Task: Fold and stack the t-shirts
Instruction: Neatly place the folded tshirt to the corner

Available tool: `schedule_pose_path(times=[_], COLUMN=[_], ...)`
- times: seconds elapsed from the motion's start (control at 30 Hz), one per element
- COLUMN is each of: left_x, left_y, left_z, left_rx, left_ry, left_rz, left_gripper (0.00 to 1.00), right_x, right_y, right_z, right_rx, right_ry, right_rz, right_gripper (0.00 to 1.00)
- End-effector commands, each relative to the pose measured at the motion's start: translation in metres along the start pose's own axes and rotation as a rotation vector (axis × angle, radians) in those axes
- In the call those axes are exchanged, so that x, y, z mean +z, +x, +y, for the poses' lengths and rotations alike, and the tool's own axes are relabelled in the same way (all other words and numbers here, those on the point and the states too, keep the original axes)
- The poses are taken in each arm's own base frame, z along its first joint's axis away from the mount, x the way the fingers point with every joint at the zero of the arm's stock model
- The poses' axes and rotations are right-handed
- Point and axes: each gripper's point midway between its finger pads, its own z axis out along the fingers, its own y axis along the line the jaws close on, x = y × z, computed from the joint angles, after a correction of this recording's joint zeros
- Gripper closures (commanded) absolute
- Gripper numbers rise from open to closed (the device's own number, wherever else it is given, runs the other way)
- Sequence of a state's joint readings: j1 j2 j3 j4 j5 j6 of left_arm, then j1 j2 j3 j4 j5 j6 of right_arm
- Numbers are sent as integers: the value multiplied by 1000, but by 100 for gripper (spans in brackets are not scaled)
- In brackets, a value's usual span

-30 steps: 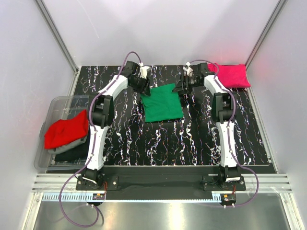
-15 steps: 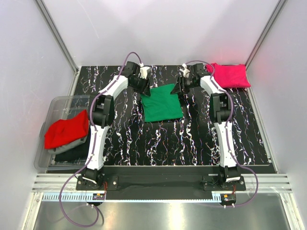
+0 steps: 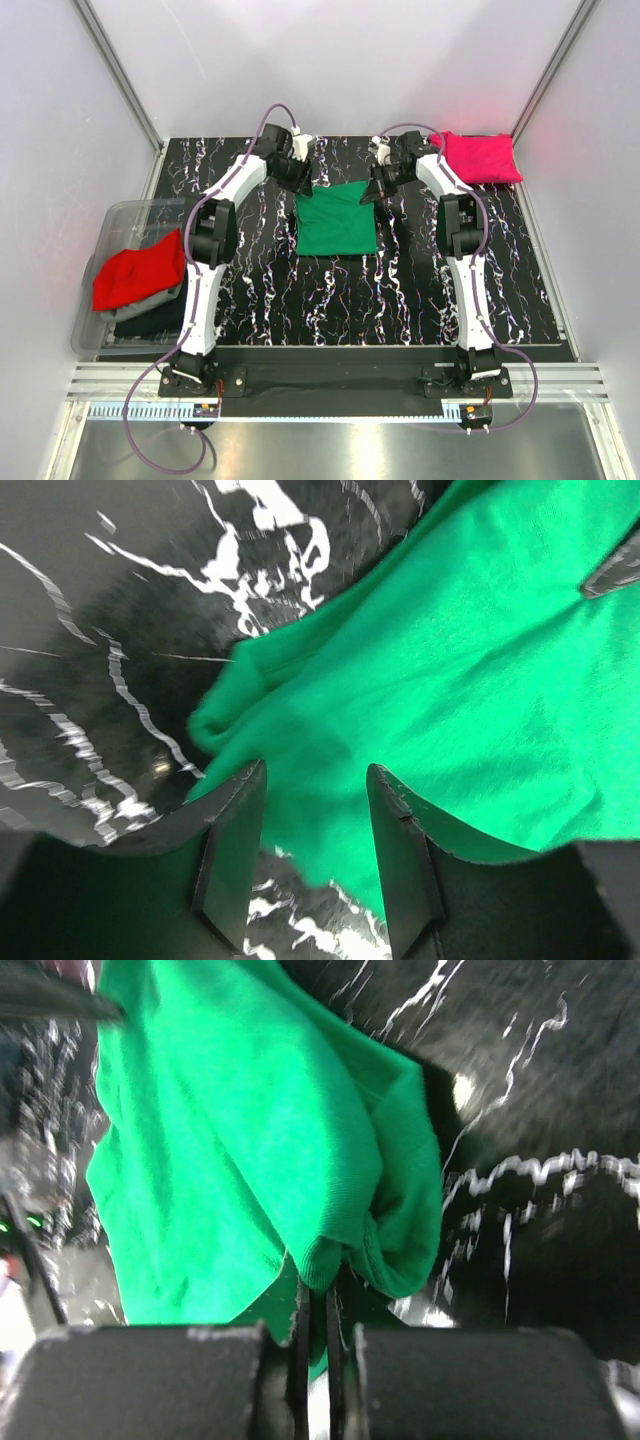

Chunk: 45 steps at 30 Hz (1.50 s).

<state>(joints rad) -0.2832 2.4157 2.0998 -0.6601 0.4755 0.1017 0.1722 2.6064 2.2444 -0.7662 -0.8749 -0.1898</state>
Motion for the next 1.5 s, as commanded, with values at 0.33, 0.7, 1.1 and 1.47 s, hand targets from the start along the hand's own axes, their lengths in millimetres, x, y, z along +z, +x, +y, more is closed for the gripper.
schedule_pose_path(times=[0.33,0.7,1.1,1.47], left_x=[-136,-138,-120,-101], left_y=[-93,-79,-62,-50], left_z=[-39,-43,-58,-72], left_rx=[254,261,329,386], left_ry=[-131,-136,-155,-169], left_rz=[-265,-232,-165,-109], left_gripper=[50,51,51,51], right_x=[-153,-226,-275,-340], right_y=[-50,-61,-91,-140], right_z=[4,-83,-137,-125], right_rx=[-327,-263,-254,-286], right_ry=[356,594,755,836], right_rz=[-36,-88,-248,-488], right_gripper=[100,100,100,100])
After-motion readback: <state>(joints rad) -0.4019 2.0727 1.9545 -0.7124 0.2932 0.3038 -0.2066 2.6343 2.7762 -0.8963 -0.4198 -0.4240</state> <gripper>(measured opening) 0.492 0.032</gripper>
